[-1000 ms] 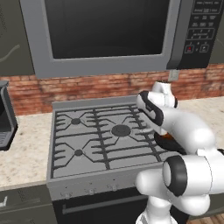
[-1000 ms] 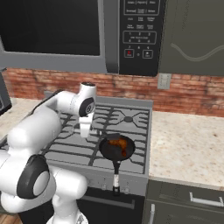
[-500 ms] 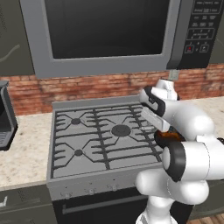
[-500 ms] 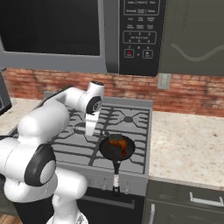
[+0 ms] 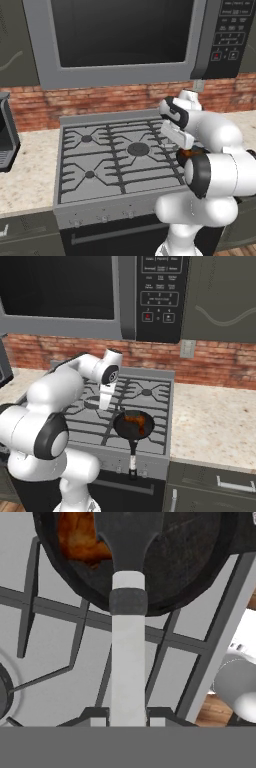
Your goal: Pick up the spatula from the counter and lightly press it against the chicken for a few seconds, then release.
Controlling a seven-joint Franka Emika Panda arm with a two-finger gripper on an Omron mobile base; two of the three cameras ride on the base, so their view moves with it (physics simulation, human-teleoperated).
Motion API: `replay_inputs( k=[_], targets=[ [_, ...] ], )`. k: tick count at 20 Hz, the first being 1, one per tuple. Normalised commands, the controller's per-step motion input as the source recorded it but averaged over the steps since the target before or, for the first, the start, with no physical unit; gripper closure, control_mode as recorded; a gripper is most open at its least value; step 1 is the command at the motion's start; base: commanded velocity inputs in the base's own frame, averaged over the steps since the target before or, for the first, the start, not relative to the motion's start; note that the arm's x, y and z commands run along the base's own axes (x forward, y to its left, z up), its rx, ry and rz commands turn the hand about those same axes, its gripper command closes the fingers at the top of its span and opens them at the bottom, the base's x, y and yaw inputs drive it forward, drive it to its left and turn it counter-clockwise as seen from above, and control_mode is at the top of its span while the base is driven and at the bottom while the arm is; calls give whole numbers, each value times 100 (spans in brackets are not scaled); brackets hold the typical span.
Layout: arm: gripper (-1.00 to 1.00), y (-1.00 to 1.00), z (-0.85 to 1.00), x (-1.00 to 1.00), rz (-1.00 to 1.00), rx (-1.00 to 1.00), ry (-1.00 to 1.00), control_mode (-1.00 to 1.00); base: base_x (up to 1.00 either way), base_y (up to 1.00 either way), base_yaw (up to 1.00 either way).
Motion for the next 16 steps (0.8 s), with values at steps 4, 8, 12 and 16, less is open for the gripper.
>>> replay_inputs(
  k=[4, 8, 12, 16],
  targets=[
    [100, 0, -8, 5, 0, 1, 3, -100, 0, 0, 0],
    [100, -1, -13, 3, 0, 1, 2, -100, 0, 0, 0],
    [100, -5, -14, 4, 1, 0, 0, -100, 0, 0, 0],
    [100, -6, -11, 6, 1, 0, 0, -100, 0, 0, 0]
  ],
)
